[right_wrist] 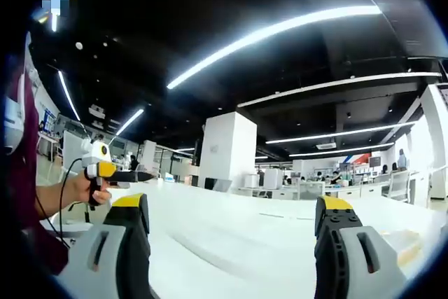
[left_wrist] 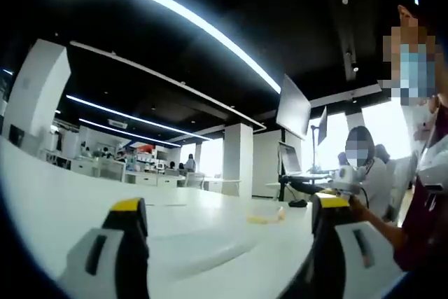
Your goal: Snap each plastic latch of the storage box into its locked position after aligning the lid with the box until every specified latch is closed and the lid sits flush.
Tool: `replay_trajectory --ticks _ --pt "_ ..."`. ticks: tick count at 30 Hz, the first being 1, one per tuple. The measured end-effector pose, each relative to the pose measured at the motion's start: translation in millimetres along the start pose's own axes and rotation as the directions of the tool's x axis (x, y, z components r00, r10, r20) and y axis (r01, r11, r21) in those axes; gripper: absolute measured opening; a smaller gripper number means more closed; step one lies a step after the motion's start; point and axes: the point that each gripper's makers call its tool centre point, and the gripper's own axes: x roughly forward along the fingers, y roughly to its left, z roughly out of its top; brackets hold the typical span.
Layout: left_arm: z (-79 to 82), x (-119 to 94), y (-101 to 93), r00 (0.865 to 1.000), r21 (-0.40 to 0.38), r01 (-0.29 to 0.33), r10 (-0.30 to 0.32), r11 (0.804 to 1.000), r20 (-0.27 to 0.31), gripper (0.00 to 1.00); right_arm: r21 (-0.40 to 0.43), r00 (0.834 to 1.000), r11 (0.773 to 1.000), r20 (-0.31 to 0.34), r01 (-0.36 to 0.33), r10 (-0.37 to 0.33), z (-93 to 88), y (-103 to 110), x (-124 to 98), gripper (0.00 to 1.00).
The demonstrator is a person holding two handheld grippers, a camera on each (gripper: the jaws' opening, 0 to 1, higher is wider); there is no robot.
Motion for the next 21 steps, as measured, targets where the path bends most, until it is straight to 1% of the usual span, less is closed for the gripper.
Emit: replay_trajectory --ticks 4,8,11,16,21 --pt "-0.5 12 -3.8 1.0 0.005 0.016 -0.016 1.0 -0.004 0.98 0.016 1.0 1.0 0.01 0.022 -0.022 -1.2 -12 -5 1.0" --pt "-8.9 23 -6.4 0.999 0.006 0.028 -0.028 1.0 -0.036 0.99 0.026 0.999 0.999 0.023 0.041 -0.041 0.2 -22 -7 1.0" --pt "-13.6 31 -6.8 0.998 0.009 0.034 -0.033 0.999 -0.059 1.0 0.028 0.999 0.998 0.02 0.05 -0.05 0.1 -28 -8 1.0" --pt "-15.4 45 -6.7 0.997 0.005 0.048 -0.048 0.999 -0.067 1.0 0.035 0.998 0.998 0.022 0.061 -0.062 -0.7 -36 -9 1.0" --pt "-14.7 66 -13.0 0.992 0.012 0.083 -0.081 0.996 -0.091 1.0 0.044 0.997 0.996 0.021 0.073 -0.074 -2.0 -43 -10 1.0"
